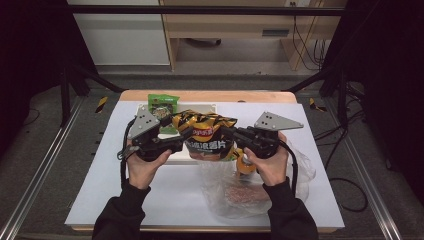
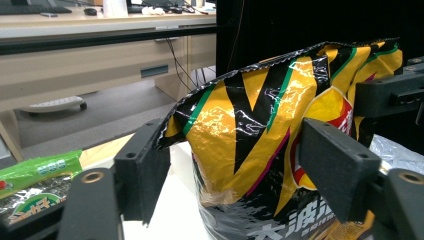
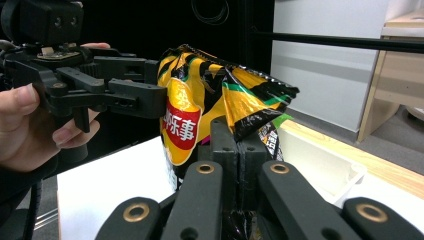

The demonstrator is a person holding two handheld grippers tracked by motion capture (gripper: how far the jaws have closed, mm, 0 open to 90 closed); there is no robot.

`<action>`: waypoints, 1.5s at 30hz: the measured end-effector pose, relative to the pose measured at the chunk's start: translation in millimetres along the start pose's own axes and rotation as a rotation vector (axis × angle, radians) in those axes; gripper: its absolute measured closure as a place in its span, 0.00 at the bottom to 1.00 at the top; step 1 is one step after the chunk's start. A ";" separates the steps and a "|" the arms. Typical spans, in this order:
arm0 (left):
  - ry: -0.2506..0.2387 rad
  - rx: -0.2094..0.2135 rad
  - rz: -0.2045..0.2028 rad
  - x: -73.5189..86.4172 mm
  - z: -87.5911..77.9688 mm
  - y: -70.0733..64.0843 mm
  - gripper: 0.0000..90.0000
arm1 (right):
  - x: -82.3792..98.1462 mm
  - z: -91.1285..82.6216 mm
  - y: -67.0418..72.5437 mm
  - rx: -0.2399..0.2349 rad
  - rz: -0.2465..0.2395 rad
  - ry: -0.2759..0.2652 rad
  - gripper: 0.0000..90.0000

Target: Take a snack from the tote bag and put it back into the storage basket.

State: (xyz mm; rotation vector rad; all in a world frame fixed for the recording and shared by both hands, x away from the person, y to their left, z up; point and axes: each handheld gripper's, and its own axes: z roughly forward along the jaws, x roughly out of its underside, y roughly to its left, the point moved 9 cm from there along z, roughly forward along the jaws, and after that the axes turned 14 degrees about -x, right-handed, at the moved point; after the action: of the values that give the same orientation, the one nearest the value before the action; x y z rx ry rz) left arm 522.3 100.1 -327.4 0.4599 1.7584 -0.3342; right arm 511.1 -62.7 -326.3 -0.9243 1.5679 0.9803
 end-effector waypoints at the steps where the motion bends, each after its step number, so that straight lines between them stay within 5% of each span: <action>1: 0.000 0.004 -0.003 0.1 -0.3 -0.6 0.41 | 0.9 -0.3 -1.0 0.004 0.000 0.002 0.99; 12: 0.008 -0.025 0.018 0.3 -3.1 -7.0 0.84 | 3.2 2.8 -0.4 -0.007 0.004 -0.003 0.99; 18: 0.030 -0.062 0.021 1.5 -6.6 -8.8 0.97 | 4.6 4.7 0.1 -0.005 -0.002 0.007 0.97; 27: -0.021 -0.036 -0.069 -9.8 -24.4 -8.5 1.00 | 2.3 -2.2 3.4 0.002 -0.020 0.000 0.82; 35: -0.060 -0.039 -0.080 -14.8 -39.7 0.0 1.00 | 3.5 -23.8 -4.6 0.077 -0.025 -0.032 0.58; 45: -0.102 -0.028 -0.110 -26.6 -59.5 9.6 1.00 | 27.8 -58.9 -21.3 0.167 -0.003 -0.007 0.50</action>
State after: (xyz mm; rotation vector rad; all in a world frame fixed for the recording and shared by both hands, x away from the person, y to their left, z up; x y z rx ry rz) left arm 481.0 132.5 -287.5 0.3214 1.6904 -0.4037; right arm 504.8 -127.4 -348.0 -0.8057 1.6159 0.8356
